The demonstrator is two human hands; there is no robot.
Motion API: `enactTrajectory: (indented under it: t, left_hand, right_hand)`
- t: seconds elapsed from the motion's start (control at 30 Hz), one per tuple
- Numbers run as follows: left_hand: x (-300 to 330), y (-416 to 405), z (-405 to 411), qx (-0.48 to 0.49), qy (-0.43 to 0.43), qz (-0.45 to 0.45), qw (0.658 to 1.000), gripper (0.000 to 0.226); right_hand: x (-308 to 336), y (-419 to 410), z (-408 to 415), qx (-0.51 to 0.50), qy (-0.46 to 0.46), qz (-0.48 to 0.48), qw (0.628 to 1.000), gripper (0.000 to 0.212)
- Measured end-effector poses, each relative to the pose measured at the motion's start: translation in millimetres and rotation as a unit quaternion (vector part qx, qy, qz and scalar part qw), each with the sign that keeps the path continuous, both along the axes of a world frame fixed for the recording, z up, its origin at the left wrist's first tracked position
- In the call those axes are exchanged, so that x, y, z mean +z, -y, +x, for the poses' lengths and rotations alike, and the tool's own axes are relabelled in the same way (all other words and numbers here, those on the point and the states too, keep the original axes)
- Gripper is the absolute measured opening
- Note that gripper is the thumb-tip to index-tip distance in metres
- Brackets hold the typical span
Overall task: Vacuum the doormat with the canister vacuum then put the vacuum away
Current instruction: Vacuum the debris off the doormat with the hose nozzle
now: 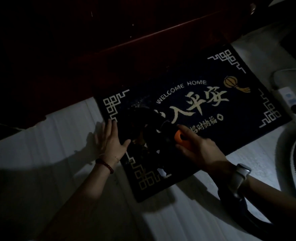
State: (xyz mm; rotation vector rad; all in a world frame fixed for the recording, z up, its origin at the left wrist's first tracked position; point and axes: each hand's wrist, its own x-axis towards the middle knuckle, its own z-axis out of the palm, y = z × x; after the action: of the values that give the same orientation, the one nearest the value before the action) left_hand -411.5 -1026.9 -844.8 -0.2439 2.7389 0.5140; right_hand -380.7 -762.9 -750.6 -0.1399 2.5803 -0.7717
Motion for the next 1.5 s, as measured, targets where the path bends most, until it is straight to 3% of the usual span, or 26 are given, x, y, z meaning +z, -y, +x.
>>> enactTrajectory:
  t: [0.2,0.33,0.37,0.53,0.77,0.9,1.0,1.27,1.43,1.5]
  left_hand:
    - [0.7,2.3,3.0,0.0,0.049,-0.015,0.999,0.085]
    - [3.2,0.8,1.0,0.007,0.059,-0.02,0.998,0.084]
    - [3.7,0.6,0.4,0.006,0.061,-0.022,0.998,0.084]
    - [4.5,0.7,2.2,0.009,0.05,-0.036,0.998,0.082]
    - [4.8,5.9,3.6,-0.014,0.065,-0.042,0.997,0.083]
    - [6.6,4.7,3.1,-0.015,0.068,-0.058,0.996,0.084]
    - [8.0,4.0,2.8,-0.018,0.069,-0.066,0.995,0.084]
    - [8.1,5.1,1.0,-0.026,0.08,-0.071,0.994,0.084]
    - [8.7,4.7,2.5,-0.023,0.068,-0.076,0.994,0.081]
    - [8.5,5.9,3.1,-0.023,0.065,-0.072,0.995,0.081]
  right_hand:
    - [-5.2,14.2,-1.1,0.059,-0.025,0.056,0.996,0.063]
    - [-1.9,-7.8,-36.5,-0.096,-0.055,0.055,0.992,0.06]
    - [-3.5,-6.7,-38.7,-0.094,-0.071,0.066,0.991,0.059]
    - [-19.5,40.1,-1.6,0.069,-0.042,0.061,0.995,0.061]
    - [-6.2,1.1,-66.2,-0.088,-0.064,0.095,0.989,0.056]
    - [-5.8,34.9,-40.5,0.003,-0.03,0.023,0.999,0.056]
    - [-6.2,50.4,-12.2,0.06,-0.016,0.021,0.998,0.057]
    - [0.2,12.5,-71.0,-0.086,-0.032,0.069,0.993,0.056]
    - [-12.3,45.2,-8.3,0.071,0.014,-0.008,0.997,0.06]
    - [-11.1,34.8,-6.0,0.08,0.008,0.0,0.997,0.058]
